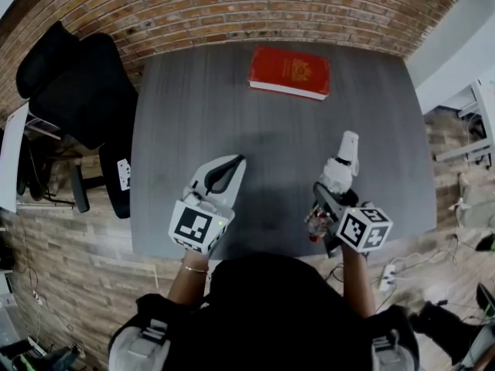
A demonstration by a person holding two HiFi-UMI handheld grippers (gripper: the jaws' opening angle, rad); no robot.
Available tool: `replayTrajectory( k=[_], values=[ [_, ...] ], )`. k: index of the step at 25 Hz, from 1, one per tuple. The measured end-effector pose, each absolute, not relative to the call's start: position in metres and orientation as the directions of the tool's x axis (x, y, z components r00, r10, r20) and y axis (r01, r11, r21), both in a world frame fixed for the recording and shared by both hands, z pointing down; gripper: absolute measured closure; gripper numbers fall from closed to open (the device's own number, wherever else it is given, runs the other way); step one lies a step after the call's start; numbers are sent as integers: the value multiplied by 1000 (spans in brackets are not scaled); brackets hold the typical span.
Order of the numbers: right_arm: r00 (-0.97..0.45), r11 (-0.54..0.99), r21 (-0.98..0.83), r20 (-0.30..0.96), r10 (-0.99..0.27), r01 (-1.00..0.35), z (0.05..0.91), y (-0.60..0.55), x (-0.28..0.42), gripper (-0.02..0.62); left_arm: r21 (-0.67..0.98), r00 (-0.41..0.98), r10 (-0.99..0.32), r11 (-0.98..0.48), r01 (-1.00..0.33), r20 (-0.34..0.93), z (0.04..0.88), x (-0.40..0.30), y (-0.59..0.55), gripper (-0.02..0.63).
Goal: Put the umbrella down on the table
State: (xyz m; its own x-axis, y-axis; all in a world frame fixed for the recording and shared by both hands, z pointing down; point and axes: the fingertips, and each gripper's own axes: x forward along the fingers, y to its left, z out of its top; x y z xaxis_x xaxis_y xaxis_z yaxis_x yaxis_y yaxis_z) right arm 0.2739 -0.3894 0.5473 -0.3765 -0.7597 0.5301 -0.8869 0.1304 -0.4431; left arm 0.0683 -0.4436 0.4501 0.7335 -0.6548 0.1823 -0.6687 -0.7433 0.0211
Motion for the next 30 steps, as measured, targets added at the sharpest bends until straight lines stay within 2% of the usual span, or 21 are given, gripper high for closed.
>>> replayTrajectory(
  k=[30],
  values=[
    [-369, 120, -380, 695, -618, -917, 633, -413, 262, 307, 52, 687, -694, -694, -718, 215, 479, 33, -449, 603]
  ],
)
